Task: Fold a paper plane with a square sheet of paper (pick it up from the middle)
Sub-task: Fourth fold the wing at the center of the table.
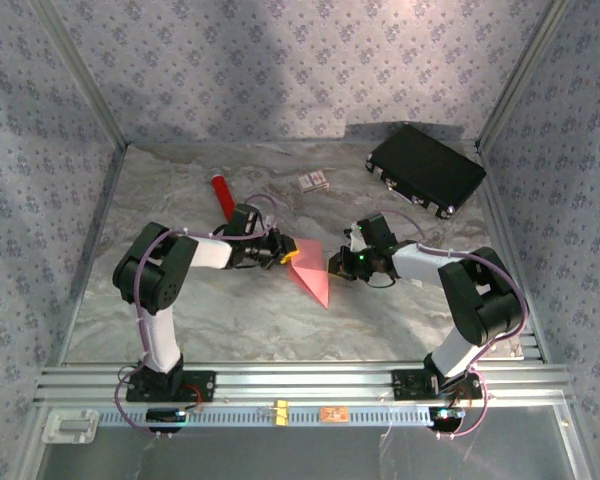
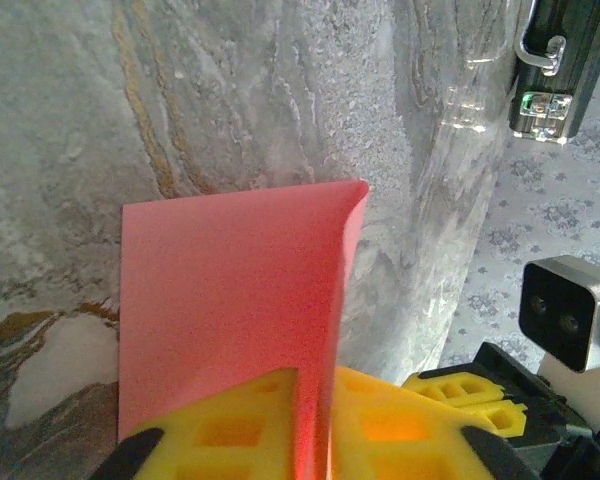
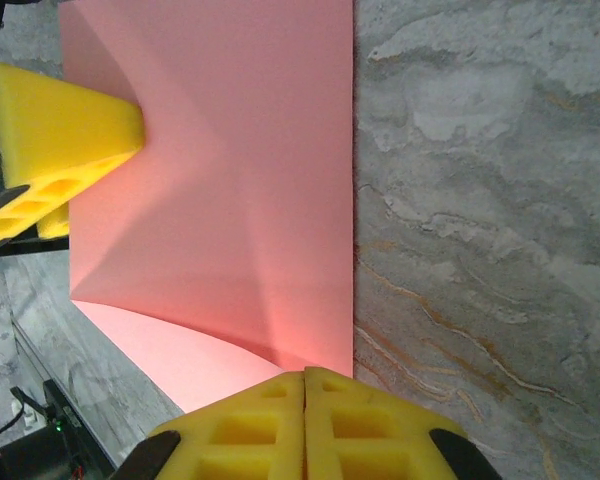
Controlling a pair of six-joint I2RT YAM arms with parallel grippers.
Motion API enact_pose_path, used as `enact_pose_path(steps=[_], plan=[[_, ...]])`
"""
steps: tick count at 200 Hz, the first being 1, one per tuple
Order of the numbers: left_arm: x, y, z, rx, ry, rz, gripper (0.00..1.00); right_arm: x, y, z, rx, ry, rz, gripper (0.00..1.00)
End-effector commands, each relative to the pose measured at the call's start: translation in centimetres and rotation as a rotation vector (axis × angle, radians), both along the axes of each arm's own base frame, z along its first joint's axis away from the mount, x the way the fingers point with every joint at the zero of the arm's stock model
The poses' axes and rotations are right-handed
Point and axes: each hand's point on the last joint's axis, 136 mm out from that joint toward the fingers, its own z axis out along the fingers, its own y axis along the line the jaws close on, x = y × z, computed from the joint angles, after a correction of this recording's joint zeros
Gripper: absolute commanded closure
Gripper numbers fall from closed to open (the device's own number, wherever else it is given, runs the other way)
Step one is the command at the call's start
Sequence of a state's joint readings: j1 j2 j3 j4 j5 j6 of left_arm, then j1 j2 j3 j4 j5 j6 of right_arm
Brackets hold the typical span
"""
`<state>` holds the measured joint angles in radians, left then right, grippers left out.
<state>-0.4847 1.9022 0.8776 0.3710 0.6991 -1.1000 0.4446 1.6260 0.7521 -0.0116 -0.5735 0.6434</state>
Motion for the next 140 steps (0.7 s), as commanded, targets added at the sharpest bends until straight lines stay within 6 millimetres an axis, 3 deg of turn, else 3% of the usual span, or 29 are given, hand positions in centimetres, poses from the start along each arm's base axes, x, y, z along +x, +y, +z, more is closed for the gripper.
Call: enact_pose_path(steps=[1,93,140], plan=[[0.1,-0.4,0.4,-0.014,-0.019,-0.003,0.90,-0.2,-0.3,0.8,-0.005,-0.039,0.027,0.88],[-1.3,0.1,0.1,0.056,-0.036,0.173,1.00,-0.4,-3.1,2.6,-0.152,-0.178,0.006,0.51],[-1.5,0.5,0.9,0.076,-0.068,0.221,0.97,-0.8,-2.9,3.5,-0.152,-0.235,0.045,0.46]])
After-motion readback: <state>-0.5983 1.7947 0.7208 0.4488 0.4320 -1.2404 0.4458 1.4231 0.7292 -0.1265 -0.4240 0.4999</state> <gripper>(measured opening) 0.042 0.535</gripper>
